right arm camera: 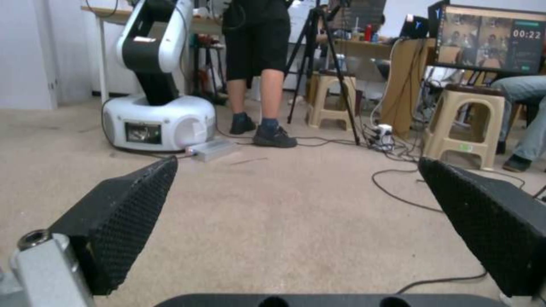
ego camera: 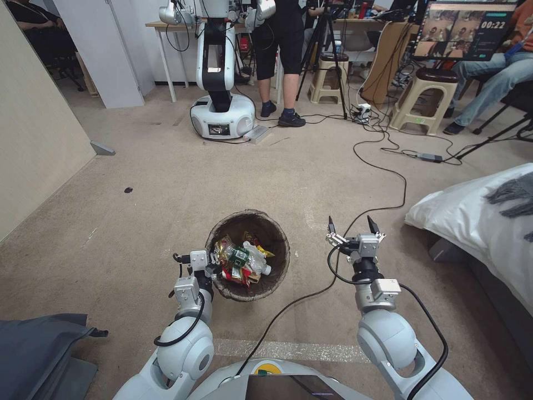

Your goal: Pick up the trash bin, then pick up the garbage from the floor and place it into the trash bin.

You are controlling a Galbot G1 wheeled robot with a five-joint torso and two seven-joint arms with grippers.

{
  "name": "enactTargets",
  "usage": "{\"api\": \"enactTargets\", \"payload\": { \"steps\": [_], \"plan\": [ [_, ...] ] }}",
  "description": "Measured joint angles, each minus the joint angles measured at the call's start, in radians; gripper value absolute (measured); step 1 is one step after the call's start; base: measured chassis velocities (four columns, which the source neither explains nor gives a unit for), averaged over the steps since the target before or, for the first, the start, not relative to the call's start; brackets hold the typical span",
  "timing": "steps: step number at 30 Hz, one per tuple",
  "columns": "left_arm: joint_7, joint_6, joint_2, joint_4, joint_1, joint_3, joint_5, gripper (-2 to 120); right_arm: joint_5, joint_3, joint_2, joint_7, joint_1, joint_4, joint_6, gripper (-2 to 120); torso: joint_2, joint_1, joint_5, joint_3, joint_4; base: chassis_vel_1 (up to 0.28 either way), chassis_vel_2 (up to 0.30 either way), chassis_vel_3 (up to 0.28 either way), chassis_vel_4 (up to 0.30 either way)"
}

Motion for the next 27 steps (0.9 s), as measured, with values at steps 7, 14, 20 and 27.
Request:
{"api": "enactTargets", "payload": {
  "steps": [7,14,20,27],
  "plan": [
    [-0.001,0.006,0.004,-0.009,-0.002,0.001,-0.003,0,-0.003,0.000,0.003,0.002,0.000,-0.005,0.001,100,0.000,0.000,0.0000,0.000,0.0003,0.000,0.000,0.000,0.000],
    [-0.012,0.028,0.025,-0.025,-0.015,0.005,-0.038,0,-0.003,0.000,0.005,0.004,0.004,-0.009,0.002,100,0.000,0.000,0.0000,0.000,0.0003,0.000,0.000,0.000,0.000],
    [-0.039,0.068,0.063,-0.050,-0.039,0.006,-0.115,0,-0.005,0.003,0.010,0.007,0.004,-0.011,0.002,100,0.000,0.000,0.0000,0.000,0.0005,0.000,0.000,0.000,0.000],
    [-0.200,0.207,0.163,-0.116,-0.144,-0.008,-0.550,0,-0.026,0.013,0.042,0.010,-0.018,-0.009,0.005,100,0.000,0.000,0.0000,0.000,0.0004,0.000,0.000,0.000,0.000]
  ]
}}
